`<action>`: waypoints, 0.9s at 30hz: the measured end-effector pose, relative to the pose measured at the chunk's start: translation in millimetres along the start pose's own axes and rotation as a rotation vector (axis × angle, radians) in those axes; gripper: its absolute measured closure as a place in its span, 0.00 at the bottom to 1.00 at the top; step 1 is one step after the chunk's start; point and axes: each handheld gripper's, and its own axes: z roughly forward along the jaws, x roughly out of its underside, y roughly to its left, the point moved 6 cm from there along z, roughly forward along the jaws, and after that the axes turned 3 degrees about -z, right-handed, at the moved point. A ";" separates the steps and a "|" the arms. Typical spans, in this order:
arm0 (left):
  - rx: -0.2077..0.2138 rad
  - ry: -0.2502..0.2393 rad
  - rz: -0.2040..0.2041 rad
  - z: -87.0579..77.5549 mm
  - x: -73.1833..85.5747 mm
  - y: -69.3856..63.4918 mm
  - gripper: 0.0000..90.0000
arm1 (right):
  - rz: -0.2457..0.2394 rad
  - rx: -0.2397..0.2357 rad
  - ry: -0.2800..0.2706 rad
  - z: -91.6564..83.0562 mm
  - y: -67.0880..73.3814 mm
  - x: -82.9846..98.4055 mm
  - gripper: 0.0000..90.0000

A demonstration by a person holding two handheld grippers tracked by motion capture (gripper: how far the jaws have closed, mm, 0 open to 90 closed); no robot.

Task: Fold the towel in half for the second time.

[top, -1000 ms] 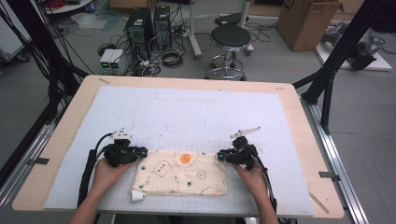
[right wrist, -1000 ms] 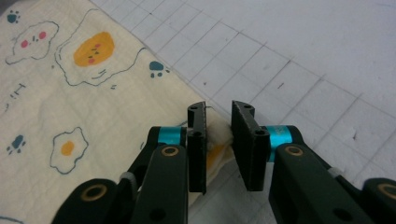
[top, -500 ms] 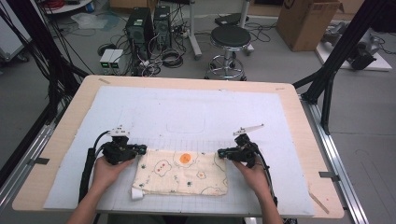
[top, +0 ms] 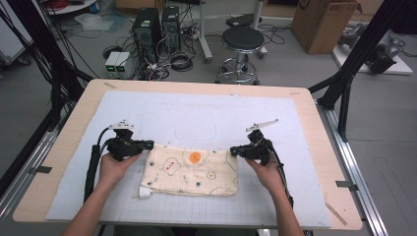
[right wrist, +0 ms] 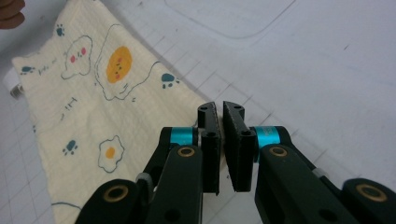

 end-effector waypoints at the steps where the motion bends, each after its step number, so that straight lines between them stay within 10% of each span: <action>1: -0.001 -0.010 -0.002 -0.4 -2.9 0.9 0.94 | 0.012 -0.002 0.001 -1.0 -1.1 -2.5 0.95; 10: -0.022 -0.033 -0.028 1.1 -14.9 9.2 0.94 | 0.042 -0.004 -0.078 -6.7 -13.8 -24.6 0.95; 27: -0.034 0.019 -0.020 6.4 -4.7 13.0 0.94 | 0.102 -0.030 -0.048 11.9 -24.3 -15.7 0.95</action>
